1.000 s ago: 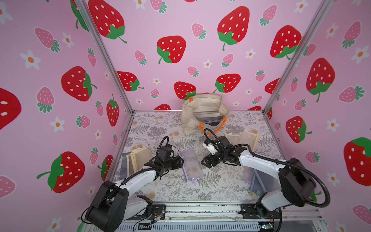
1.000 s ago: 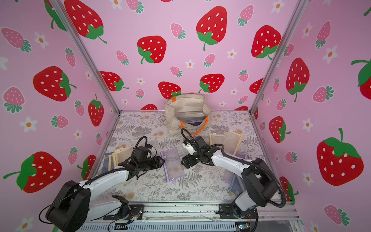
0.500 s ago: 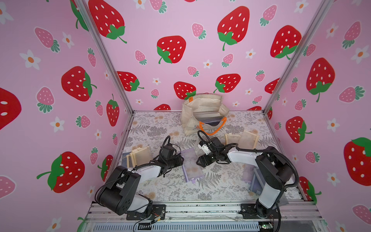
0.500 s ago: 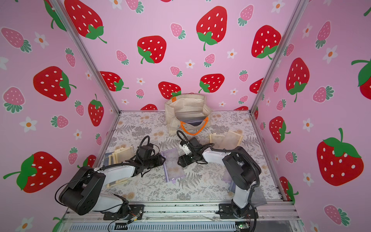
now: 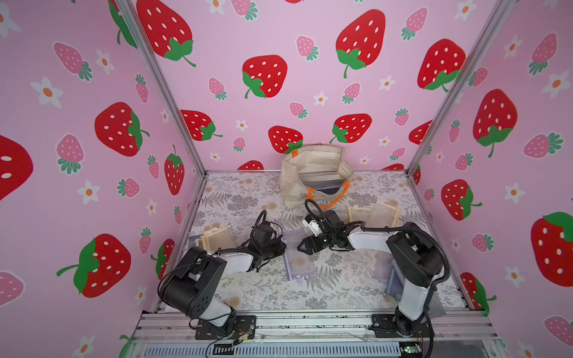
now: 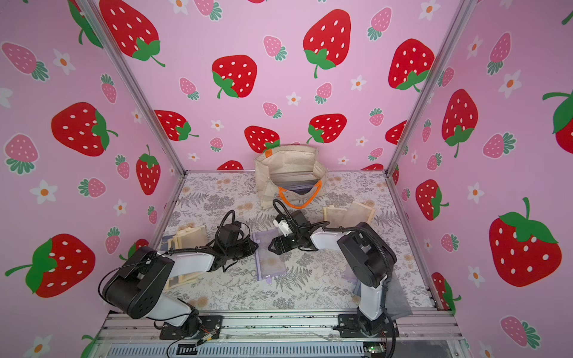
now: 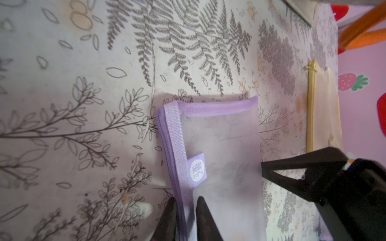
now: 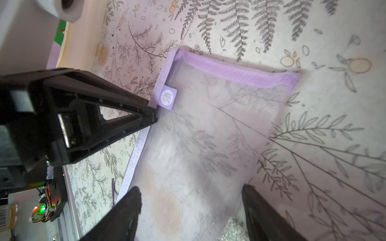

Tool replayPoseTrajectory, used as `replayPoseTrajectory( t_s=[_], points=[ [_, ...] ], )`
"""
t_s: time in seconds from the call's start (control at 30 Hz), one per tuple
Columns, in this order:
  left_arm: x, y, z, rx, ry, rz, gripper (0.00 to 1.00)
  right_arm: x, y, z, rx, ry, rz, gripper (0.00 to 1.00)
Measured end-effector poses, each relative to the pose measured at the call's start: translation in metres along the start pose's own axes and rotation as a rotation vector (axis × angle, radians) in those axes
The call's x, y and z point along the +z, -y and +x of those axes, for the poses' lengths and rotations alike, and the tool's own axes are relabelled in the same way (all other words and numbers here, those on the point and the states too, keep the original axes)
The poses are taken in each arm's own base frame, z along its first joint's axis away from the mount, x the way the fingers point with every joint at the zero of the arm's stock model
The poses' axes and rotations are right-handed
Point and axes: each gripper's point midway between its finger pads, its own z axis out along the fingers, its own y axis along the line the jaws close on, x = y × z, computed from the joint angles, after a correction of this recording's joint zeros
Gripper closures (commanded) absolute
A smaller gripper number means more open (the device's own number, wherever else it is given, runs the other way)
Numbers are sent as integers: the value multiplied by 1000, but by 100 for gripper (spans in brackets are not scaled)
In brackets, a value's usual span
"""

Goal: Put the pencil pouch into the canvas bag
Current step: Pick up the pencil pouch from the center of the board.

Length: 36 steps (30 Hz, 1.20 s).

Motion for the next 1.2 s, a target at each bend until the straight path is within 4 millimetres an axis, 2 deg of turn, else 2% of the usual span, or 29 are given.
replayPoseTrajectory(
  t_s=[0.07,0.27,0.4,0.6,0.8,0.93,1.03,1.2],
  points=[
    [0,0,2,-6,-6,-1,100,0,-1,0,6,-2,-6,24],
    [-1,0,3,-11,-8,0,100,-1,-2,2,20,-3,-14,23],
    [-10,3,5,-5,-1,13,100,-9,-5,9,22,-4,-16,20],
    [-52,34,-11,60,103,131,100,-44,-24,1,-5,70,-38,18],
    [-117,74,-32,167,265,271,100,-89,-55,-26,-62,198,-99,18],
    [-154,93,-35,243,345,354,100,-113,-79,-41,-119,275,-156,17],
    [-164,98,-32,280,355,382,100,-122,-95,-48,-158,310,-216,18],
    [-163,102,-27,299,326,398,100,-120,-109,-48,-195,308,-291,25]
  ],
)
